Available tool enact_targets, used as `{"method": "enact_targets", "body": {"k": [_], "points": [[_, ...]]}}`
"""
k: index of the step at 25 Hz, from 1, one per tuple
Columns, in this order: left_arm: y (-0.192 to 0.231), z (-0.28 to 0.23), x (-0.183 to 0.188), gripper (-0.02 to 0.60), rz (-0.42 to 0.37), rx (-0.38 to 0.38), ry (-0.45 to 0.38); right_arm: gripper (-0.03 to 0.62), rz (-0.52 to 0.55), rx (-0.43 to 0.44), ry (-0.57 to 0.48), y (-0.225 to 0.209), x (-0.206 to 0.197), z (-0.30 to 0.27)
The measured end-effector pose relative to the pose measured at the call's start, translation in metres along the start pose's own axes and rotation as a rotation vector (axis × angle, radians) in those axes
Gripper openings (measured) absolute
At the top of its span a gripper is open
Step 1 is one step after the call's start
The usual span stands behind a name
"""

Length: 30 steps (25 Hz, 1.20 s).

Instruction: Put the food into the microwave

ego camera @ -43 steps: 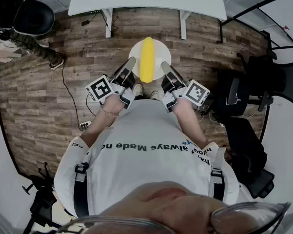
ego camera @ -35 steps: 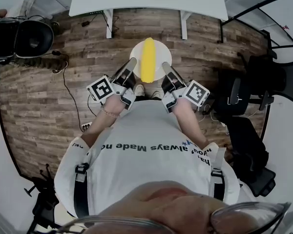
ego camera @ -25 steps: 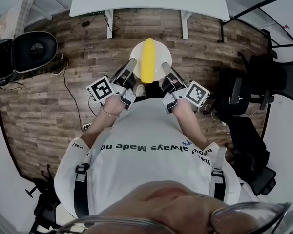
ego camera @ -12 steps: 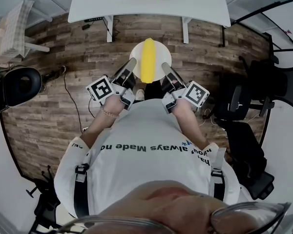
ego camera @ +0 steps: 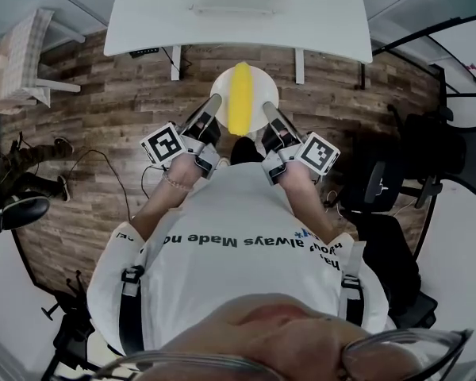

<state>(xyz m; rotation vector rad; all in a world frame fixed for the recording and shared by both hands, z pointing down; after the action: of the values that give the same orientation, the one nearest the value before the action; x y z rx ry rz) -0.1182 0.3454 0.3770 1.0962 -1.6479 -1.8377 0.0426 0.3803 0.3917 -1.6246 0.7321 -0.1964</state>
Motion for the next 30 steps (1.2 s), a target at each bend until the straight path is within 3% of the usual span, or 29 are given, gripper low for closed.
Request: {"method": "enact_targets", "body": {"k": [4,7,11,13,17,30], "points": [[0.004,-0.019,0.006,0.017,-0.051,0.000,0.004,0.023,0.015,0.013,-0.002,-0.003,0.021,-0.007],[-0.002,-0.017,0.002,0.017,0.009,-0.027,-0.026,0.023,0.028,0.012,0.000,-0.001,0.019,-0.005],[-0.001,-0.018,0.002,0.017,0.002,-0.036,-0.034,0.023,0.039,0.012,0.000,-0.002,0.020,-0.005],[-0.004,-0.030,0.003,0.017,0.004,-0.043,-0.042,0.023,0.047,0.026,0.003,-0.002,0.033,-0.007],[0.000,-0.074,0.007,0.017,-0.062,-0.002,-0.032,0.023,0.045,0.031,0.015,-0.015,0.079,-0.015],[0.015,-0.121,0.029,0.017,0.017,-0.013,-0.059,0.023,0.029,0.016,0.025,-0.030,0.117,-0.050]]}}
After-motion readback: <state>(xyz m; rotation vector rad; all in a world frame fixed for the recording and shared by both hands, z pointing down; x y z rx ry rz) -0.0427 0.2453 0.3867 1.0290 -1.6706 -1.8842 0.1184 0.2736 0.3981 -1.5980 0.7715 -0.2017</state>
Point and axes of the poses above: the fingertips, and each gripper's own axes: z backward along the fingers, y to its left, x out of its top, the point moved 3 cm from there along z, backward along the fingers, and after that the axes turned 4 degrees about -x, right-handed, at the moved point
